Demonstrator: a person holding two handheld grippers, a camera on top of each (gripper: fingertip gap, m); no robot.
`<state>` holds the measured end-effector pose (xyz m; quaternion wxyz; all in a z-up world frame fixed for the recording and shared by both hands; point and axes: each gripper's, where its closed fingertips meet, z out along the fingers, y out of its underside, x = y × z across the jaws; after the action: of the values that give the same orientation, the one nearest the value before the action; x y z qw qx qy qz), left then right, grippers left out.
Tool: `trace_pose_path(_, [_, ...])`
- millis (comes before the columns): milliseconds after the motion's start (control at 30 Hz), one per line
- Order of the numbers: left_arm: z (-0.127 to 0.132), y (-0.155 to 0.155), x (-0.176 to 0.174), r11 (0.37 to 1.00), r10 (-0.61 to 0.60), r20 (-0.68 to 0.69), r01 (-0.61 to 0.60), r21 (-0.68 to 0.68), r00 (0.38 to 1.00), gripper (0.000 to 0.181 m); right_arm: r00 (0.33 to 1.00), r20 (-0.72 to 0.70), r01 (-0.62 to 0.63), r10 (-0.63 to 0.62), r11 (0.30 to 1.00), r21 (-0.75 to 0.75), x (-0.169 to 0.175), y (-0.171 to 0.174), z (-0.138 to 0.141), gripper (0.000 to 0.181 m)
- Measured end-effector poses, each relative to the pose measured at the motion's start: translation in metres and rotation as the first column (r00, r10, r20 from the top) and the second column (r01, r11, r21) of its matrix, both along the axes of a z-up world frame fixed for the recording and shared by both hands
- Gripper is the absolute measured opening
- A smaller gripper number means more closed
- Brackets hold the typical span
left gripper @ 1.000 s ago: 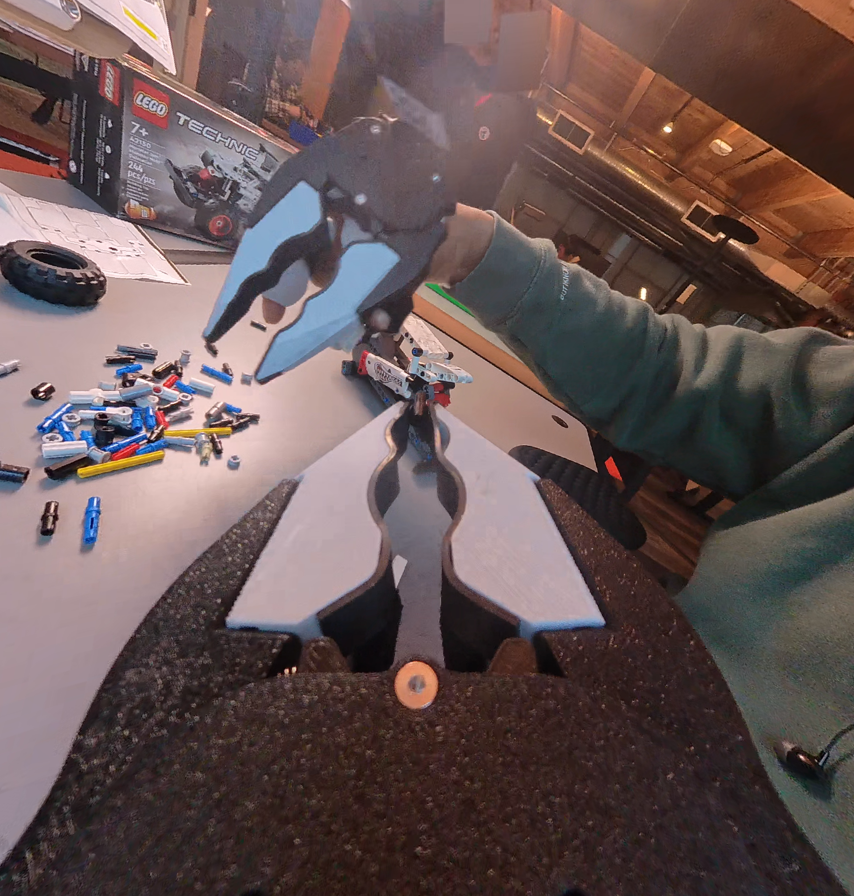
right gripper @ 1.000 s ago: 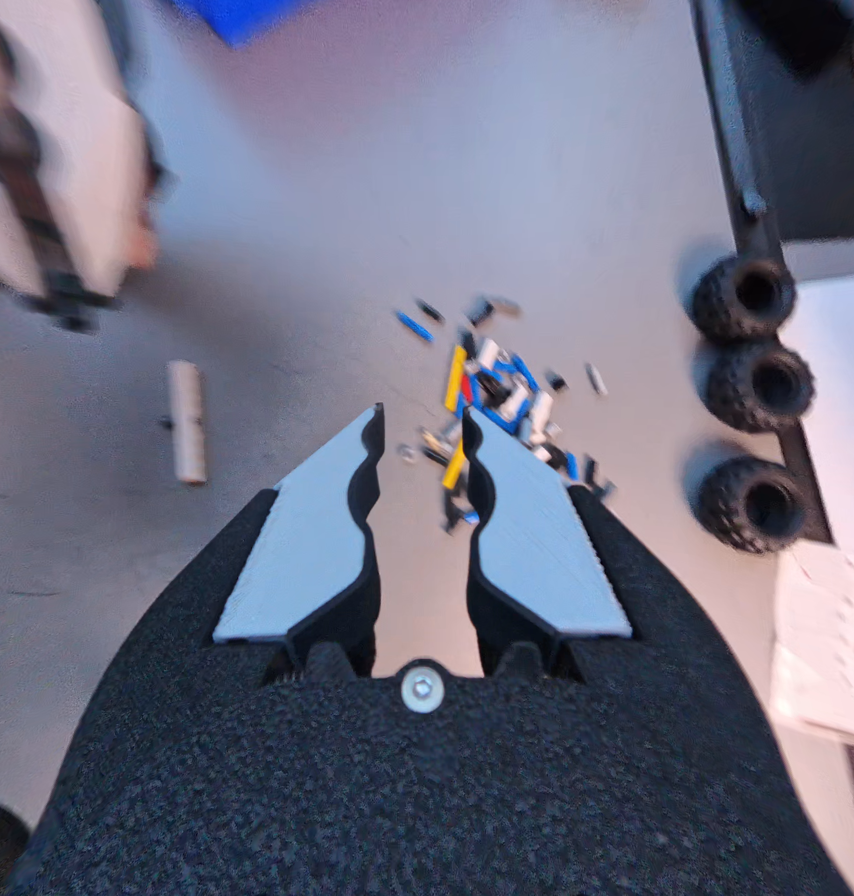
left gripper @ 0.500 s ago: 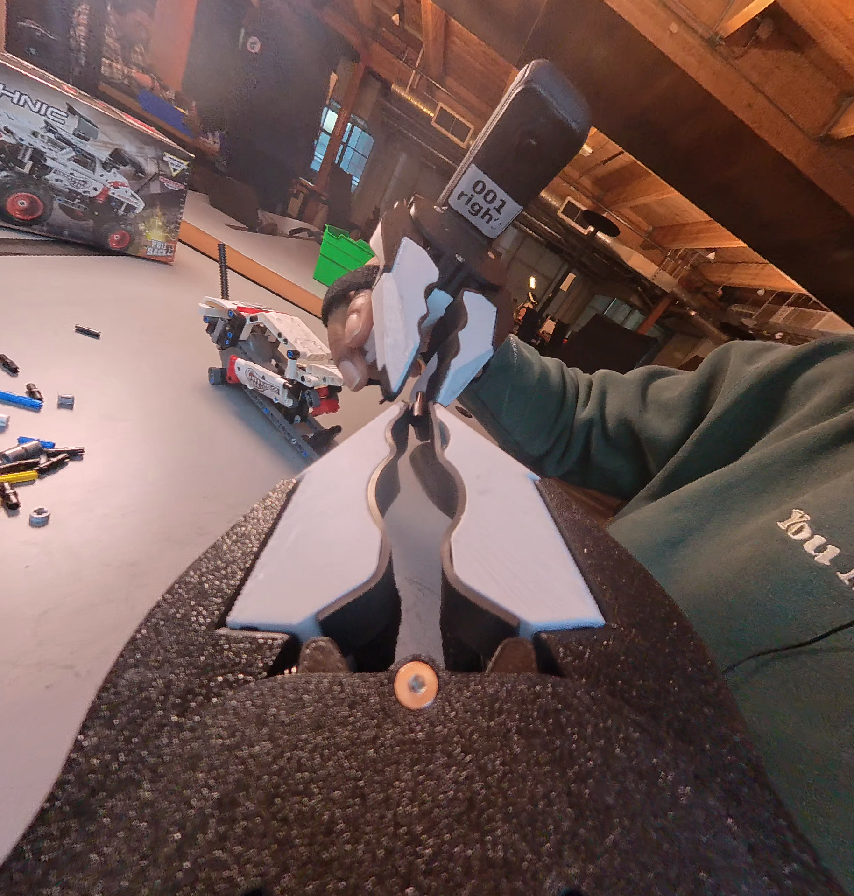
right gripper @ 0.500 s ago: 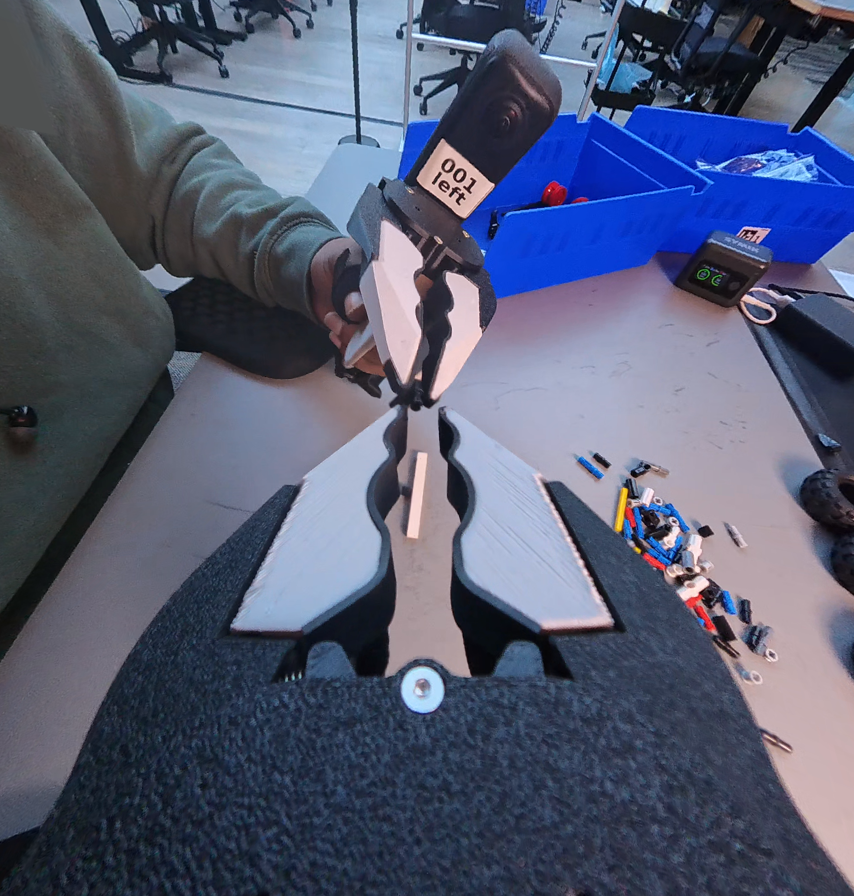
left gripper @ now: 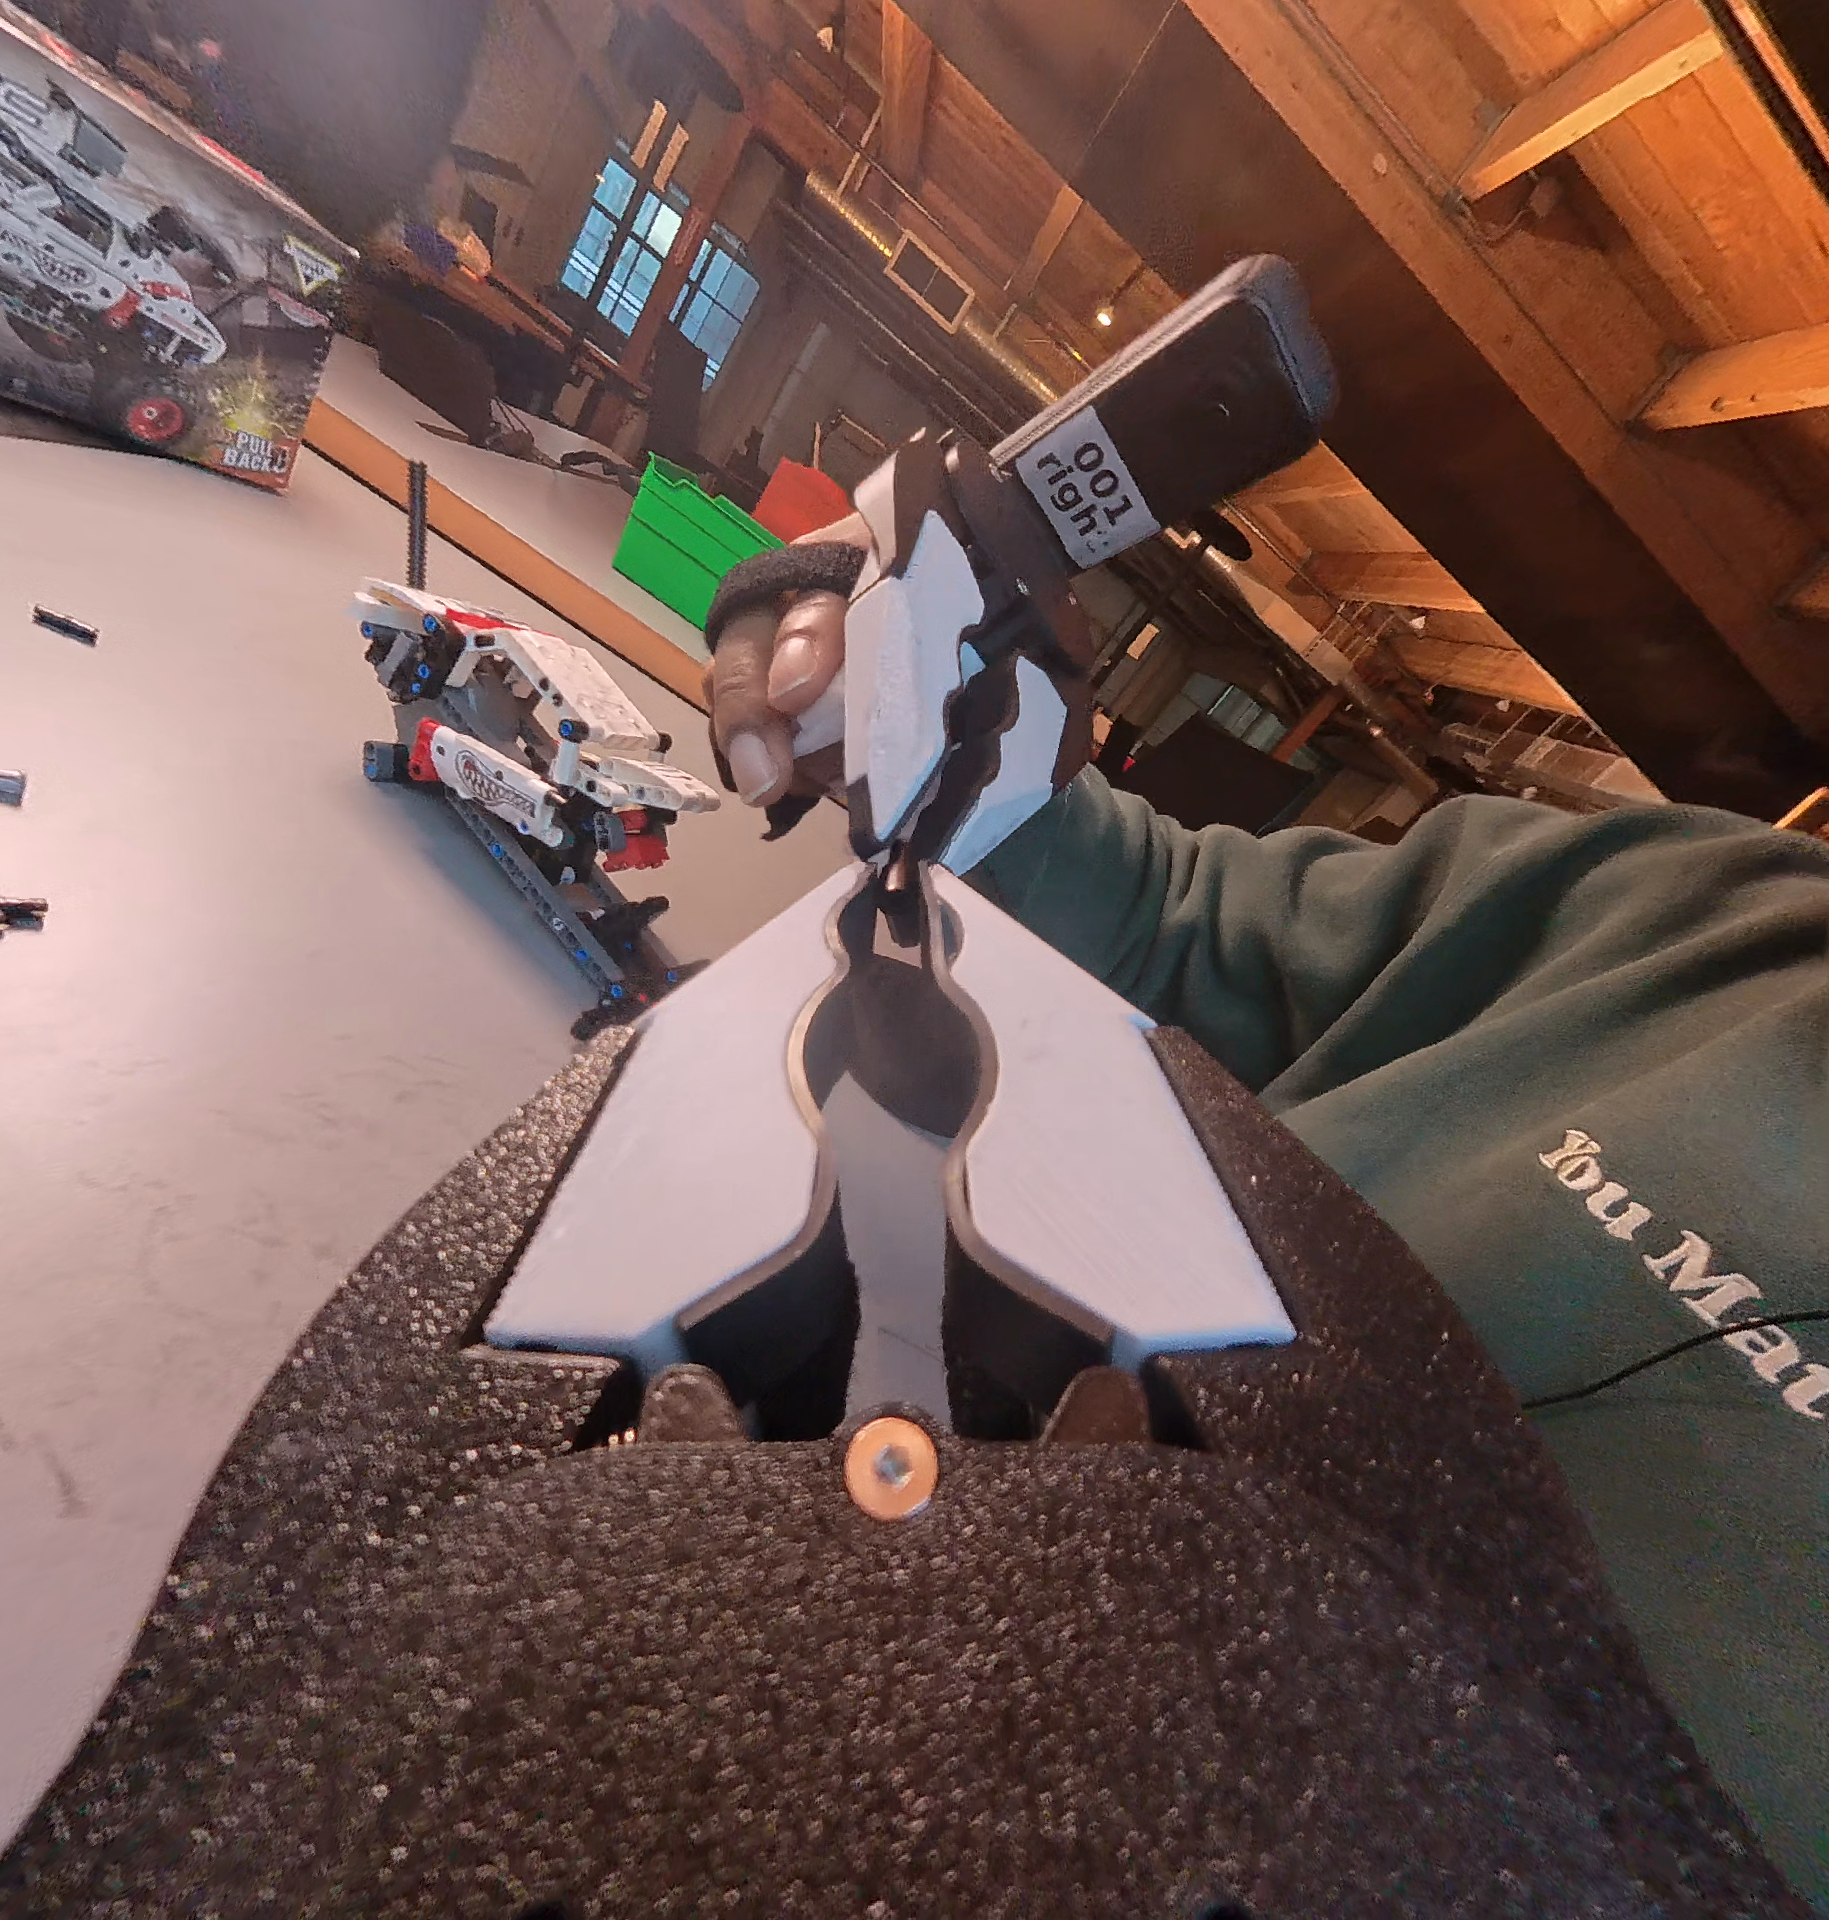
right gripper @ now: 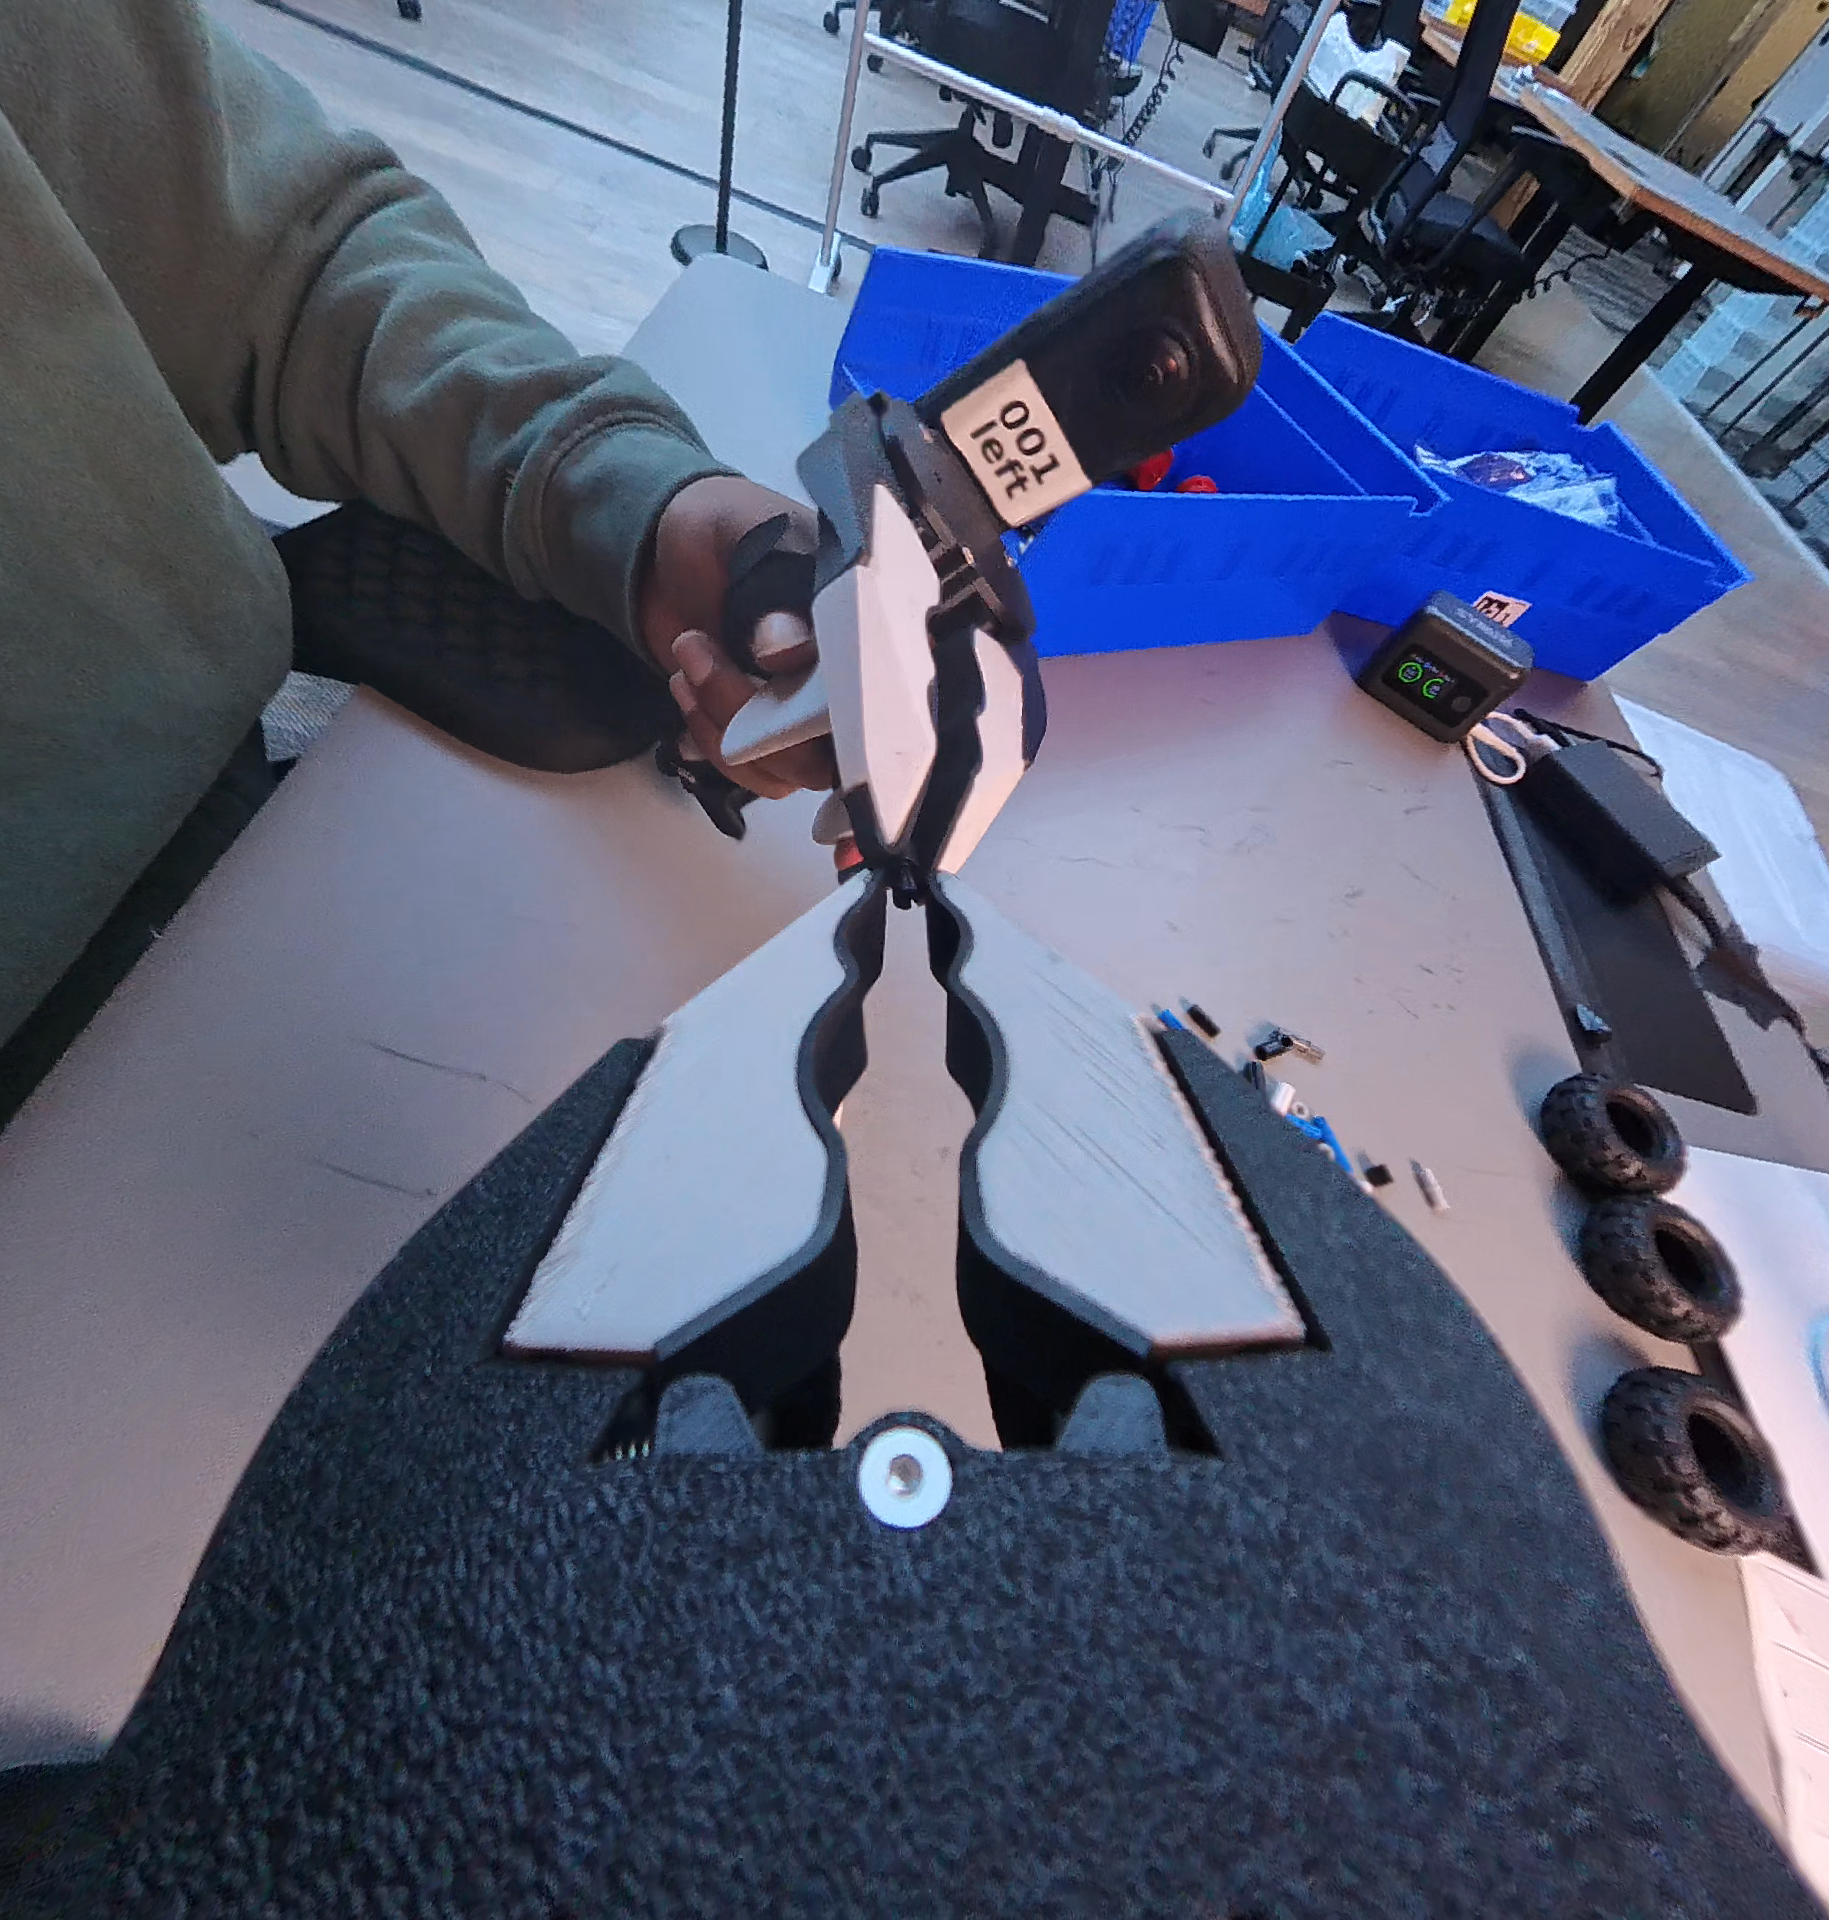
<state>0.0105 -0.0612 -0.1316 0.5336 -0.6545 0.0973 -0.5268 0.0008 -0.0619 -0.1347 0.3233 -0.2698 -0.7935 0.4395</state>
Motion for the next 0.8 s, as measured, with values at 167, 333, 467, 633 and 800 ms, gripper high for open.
trace_pose_path(167, [-0.007,-0.005,0.005,0.970,-0.129,0.212,0.168,-0.176,0.969,0.007,0.999,-0.033,-0.031,0.038,0.981,0.191,0.005,-0.007,-0.008,0.004])
trace_pose_path(333, [-0.005,-0.008,0.009,0.956,-0.173,0.274,0.228,-0.185,0.946,0.007,0.998,-0.036,-0.037,0.046,0.973,0.229,0.009,-0.011,-0.005,0.003])
trace_pose_path(467, [-0.002,-0.011,0.008,0.965,-0.172,0.230,0.211,-0.158,0.958,0.007,1.000,-0.008,-0.027,0.028,0.988,0.152,0.009,-0.013,-0.003,0.003])
trace_pose_path(633, [0.005,-0.016,-0.022,0.997,-0.051,0.037,0.053,-0.050,0.998,0.006,0.998,-0.013,0.055,-0.055,0.998,-0.025,0.026,0.020,0.020,0.002])
trace_pose_path(800, [0.010,-0.013,-0.032,1.000,0.001,-0.001,-0.001,-0.016,1.000,0.006,0.988,0.002,0.155,-0.155,0.988,-0.017,0.032,0.058,0.020,0.003])
